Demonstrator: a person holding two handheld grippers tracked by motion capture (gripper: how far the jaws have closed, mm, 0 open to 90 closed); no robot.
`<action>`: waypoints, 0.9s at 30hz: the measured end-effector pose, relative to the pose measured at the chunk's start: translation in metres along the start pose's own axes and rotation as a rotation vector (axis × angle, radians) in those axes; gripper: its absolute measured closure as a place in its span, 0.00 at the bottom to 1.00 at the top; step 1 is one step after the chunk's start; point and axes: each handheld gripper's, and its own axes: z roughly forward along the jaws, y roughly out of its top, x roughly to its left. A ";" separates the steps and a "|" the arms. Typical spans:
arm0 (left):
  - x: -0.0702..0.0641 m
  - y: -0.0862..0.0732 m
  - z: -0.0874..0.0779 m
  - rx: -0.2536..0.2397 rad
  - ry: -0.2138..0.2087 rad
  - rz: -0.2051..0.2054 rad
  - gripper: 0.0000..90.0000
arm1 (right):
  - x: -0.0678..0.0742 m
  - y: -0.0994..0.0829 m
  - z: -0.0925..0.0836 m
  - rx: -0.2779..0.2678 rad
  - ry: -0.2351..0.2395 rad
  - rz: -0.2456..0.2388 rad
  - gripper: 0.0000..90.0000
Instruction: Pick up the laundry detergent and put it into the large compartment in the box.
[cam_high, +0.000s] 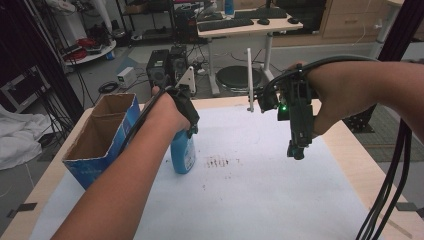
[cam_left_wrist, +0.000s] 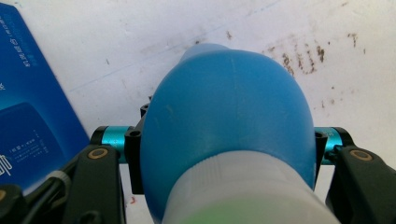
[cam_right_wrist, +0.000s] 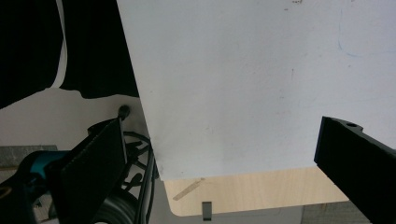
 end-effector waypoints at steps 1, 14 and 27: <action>0.000 0.000 0.000 0.008 0.002 0.006 0.44 | 0.000 0.000 0.000 0.000 0.001 0.005 0.01; 0.004 -0.011 -0.038 0.000 0.001 0.057 0.44 | 0.000 0.001 -0.001 -0.008 -0.002 -0.004 0.01; 0.038 -0.030 -0.118 -0.047 -0.010 0.025 0.43 | 0.001 0.010 0.000 -0.008 0.000 -0.020 0.01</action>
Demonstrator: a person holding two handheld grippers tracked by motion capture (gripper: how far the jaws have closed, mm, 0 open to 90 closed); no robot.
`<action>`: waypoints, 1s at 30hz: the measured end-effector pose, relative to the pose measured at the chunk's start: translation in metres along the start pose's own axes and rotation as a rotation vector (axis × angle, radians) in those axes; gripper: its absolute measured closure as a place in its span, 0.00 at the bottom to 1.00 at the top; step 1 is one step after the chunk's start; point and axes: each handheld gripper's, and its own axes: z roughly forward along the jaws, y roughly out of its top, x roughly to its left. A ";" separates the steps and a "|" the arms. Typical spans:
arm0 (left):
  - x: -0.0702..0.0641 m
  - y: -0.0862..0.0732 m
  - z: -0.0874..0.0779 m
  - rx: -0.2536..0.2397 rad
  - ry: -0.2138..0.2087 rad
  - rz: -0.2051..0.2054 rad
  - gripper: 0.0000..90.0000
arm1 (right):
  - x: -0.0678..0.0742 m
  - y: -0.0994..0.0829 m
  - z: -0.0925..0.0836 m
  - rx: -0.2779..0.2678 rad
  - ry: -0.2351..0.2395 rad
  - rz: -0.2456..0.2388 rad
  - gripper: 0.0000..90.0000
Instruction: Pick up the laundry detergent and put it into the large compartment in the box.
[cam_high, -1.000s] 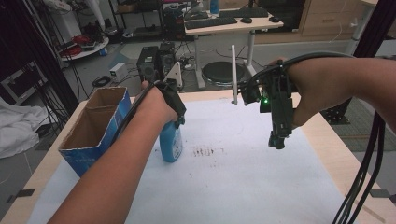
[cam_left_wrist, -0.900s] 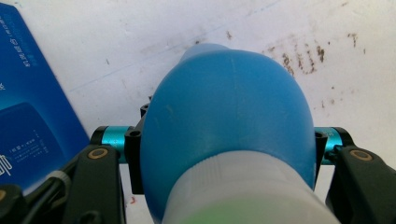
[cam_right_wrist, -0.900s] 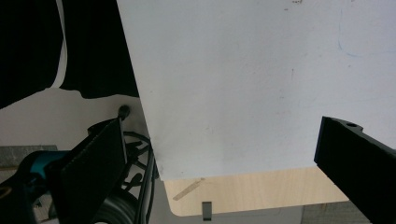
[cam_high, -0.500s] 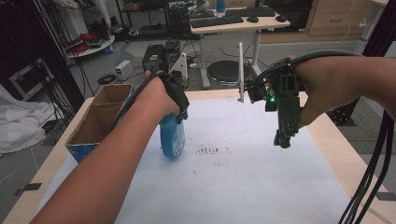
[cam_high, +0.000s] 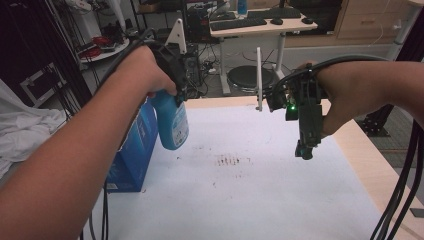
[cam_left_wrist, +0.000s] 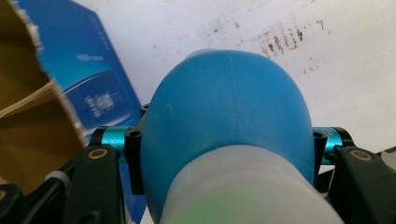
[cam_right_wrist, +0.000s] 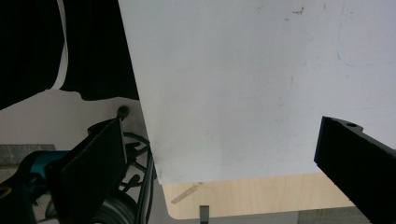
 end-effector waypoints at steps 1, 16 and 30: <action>0.000 0.000 0.000 0.000 0.000 0.000 0.43 | 0.000 0.000 0.000 0.000 0.000 0.000 0.01; 0.056 -0.032 -0.076 -0.034 0.002 -0.120 0.44 | -0.002 0.016 0.001 0.017 0.007 -0.025 0.01; 0.108 -0.059 -0.092 -0.009 0.026 -0.210 0.43 | -0.003 0.026 0.003 0.020 0.015 -0.046 0.01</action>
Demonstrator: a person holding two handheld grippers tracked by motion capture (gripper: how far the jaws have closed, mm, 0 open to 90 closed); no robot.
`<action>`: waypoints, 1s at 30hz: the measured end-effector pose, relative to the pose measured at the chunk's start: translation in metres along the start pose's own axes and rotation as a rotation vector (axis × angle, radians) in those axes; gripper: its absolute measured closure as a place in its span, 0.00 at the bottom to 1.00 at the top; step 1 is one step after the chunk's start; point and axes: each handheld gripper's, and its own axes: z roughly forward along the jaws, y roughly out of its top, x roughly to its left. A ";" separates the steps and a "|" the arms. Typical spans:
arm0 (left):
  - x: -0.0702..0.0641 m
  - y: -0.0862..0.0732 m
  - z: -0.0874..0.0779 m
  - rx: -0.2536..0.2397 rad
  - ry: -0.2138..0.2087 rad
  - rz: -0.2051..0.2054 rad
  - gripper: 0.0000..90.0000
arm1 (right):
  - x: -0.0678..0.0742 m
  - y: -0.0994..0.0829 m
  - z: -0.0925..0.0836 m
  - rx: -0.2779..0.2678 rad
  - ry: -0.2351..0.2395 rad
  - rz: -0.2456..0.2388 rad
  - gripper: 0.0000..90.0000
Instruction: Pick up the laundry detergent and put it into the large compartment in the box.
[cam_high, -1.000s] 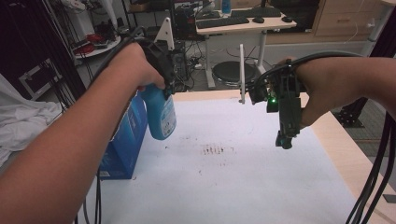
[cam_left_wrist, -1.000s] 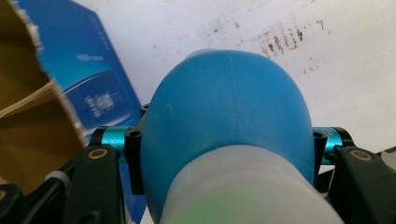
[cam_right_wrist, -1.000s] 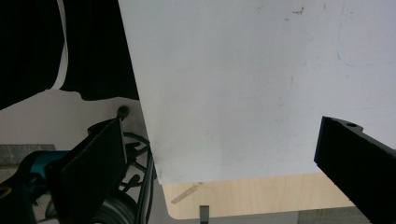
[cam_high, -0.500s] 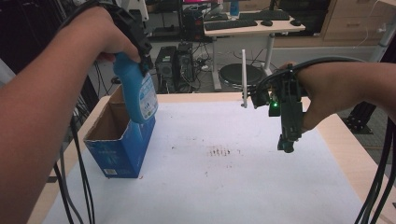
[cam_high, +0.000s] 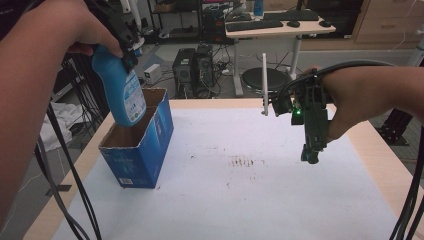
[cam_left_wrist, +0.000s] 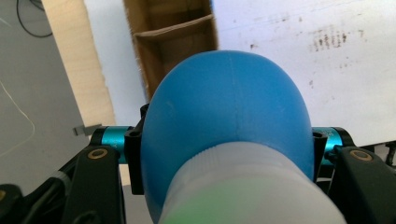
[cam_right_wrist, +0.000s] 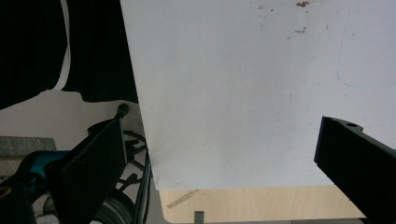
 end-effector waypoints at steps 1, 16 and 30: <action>0.002 0.000 0.001 0.001 0.000 -0.009 0.43 | 0.000 0.000 -0.001 0.008 0.000 0.003 0.01; 0.024 0.006 0.042 0.043 -0.032 -0.030 0.43 | -0.002 0.000 0.000 0.007 0.003 0.022 0.01; 0.028 0.009 0.103 0.124 -0.055 0.025 0.43 | -0.006 -0.002 0.002 0.001 0.003 0.018 0.01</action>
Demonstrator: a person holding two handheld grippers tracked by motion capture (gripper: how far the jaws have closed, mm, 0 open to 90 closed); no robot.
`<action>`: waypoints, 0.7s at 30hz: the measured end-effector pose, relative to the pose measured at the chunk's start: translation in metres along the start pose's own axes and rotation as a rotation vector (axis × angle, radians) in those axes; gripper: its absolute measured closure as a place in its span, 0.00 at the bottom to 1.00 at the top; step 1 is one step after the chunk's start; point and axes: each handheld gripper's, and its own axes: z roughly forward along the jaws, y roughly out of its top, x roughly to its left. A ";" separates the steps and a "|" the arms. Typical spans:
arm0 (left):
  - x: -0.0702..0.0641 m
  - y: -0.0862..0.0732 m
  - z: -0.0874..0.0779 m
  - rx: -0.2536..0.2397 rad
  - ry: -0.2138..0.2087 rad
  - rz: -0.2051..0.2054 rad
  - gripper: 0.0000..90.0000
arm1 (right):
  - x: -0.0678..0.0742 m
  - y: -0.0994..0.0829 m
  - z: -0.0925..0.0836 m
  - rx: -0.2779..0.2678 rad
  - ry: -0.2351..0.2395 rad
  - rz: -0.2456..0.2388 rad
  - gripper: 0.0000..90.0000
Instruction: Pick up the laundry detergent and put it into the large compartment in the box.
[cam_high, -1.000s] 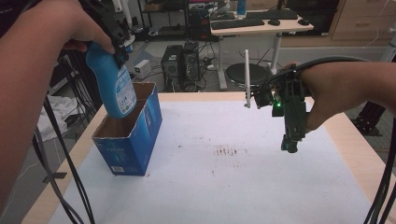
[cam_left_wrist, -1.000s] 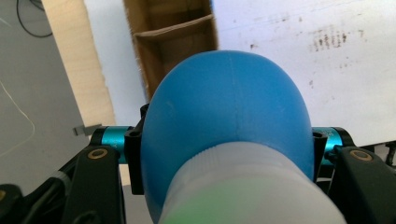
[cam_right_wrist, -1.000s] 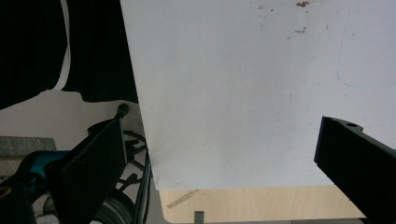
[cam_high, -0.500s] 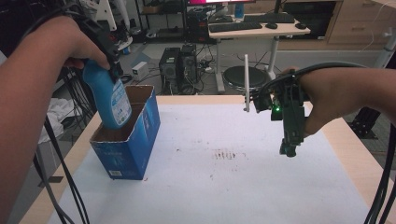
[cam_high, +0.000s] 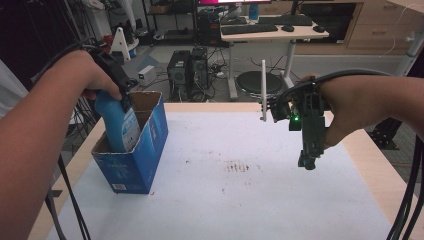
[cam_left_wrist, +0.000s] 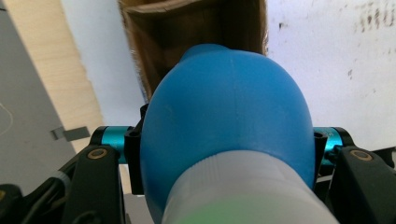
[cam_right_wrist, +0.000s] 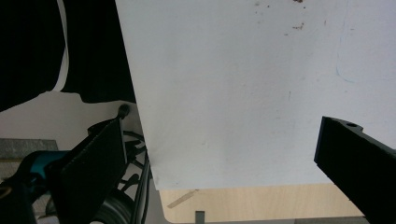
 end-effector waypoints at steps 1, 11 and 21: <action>0.000 0.001 0.004 0.008 0.000 0.010 0.43 | 0.000 0.000 0.000 -0.002 0.003 -0.003 0.01; -0.002 0.007 0.034 0.042 0.012 0.123 0.43 | -0.002 -0.003 0.004 0.007 0.015 0.019 0.01; -0.002 0.011 0.057 0.075 0.026 0.271 0.43 | -0.005 -0.005 0.008 0.011 0.022 0.026 0.01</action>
